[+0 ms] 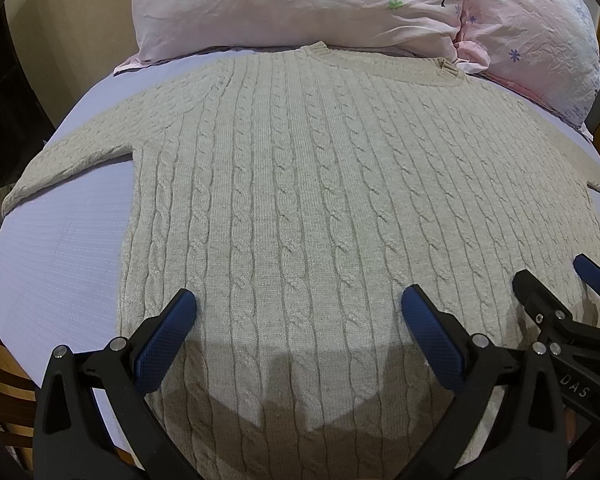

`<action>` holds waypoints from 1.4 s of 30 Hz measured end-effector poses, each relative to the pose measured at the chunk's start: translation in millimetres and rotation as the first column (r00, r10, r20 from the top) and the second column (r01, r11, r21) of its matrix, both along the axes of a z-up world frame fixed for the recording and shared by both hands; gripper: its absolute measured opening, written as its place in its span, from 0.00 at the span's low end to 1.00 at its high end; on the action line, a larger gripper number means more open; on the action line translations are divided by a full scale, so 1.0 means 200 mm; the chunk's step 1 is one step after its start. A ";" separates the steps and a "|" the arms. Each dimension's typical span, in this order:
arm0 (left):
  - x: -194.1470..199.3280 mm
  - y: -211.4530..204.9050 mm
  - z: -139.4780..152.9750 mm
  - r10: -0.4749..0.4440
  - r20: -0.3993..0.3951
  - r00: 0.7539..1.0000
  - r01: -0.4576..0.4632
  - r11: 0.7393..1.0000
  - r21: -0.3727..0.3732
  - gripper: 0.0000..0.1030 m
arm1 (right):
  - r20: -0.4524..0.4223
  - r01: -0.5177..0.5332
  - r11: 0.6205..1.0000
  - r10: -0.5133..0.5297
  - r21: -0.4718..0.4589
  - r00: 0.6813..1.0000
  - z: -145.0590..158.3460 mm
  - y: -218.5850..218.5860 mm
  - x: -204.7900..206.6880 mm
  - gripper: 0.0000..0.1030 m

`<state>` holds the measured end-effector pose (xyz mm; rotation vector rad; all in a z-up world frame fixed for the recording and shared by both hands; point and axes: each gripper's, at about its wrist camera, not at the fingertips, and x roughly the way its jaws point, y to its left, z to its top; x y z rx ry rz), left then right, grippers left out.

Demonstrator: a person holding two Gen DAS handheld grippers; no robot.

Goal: Fold small clothes

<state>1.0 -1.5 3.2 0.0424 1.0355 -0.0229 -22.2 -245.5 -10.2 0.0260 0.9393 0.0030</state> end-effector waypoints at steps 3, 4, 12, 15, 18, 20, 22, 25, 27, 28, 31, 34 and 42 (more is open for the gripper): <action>0.01 0.00 0.01 0.000 0.002 1.000 0.000 1.000 0.000 0.99 | 0.000 0.000 1.000 0.000 0.000 1.000 0.00 0.00 0.00 0.98; 0.00 0.01 0.02 0.000 0.002 1.000 0.000 1.000 0.000 0.99 | 0.000 0.000 1.000 0.000 0.000 1.000 0.00 0.00 0.00 0.98; -0.01 0.01 0.02 0.000 0.005 1.000 0.000 1.000 0.001 0.99 | 0.000 0.000 1.000 0.000 0.000 1.000 0.00 0.00 0.00 0.98; -0.01 0.00 0.02 0.001 0.006 1.000 -0.001 1.000 0.001 0.99 | -0.003 -0.003 1.000 0.003 -0.001 1.000 0.00 0.00 0.00 0.98; -0.01 0.00 0.02 -0.001 0.017 1.000 0.001 1.000 0.002 0.99 | -0.016 -0.017 1.000 0.017 0.000 1.000 0.01 -0.01 0.00 0.98; -0.01 0.01 0.02 -0.003 0.028 1.000 0.003 1.000 0.002 0.99 | -0.023 -0.030 1.000 0.030 0.001 0.999 0.00 -0.01 0.00 0.98; -0.01 0.00 0.02 -0.007 0.039 0.999 0.007 1.000 0.001 0.99 | -0.031 -0.053 0.999 0.053 0.002 0.998 -0.01 -0.01 0.00 0.98; -0.01 0.00 0.01 -0.009 0.052 0.999 0.009 1.000 0.001 0.99 | -0.031 -0.097 0.995 0.097 0.004 0.995 0.00 -0.01 0.00 0.98; -0.01 0.00 0.01 -0.009 0.058 0.998 0.009 1.000 0.002 0.99 | -0.028 -0.120 0.993 0.120 0.003 0.992 0.00 -0.01 -0.01 0.98; -0.01 0.00 0.01 -0.009 0.062 0.998 0.009 1.000 0.002 0.99 | -0.026 -0.130 0.992 0.130 0.001 0.991 0.00 -0.01 -0.02 0.98; -0.02 0.00 0.01 -0.015 0.068 0.998 0.014 1.000 0.002 0.99 | -0.035 -0.163 0.986 0.164 0.033 0.986 0.01 -0.04 -0.01 0.98; -0.03 0.01 0.01 -0.028 0.066 0.997 0.028 1.000 -0.004 0.99 | 0.006 -0.111 0.974 0.112 0.197 0.994 0.09 -0.27 0.02 0.98; -0.04 0.15 0.10 -0.018 0.181 0.983 0.034 0.996 -0.087 0.99 | 0.020 0.518 0.773 -0.563 0.366 0.826 0.19 -1.57 0.23 0.84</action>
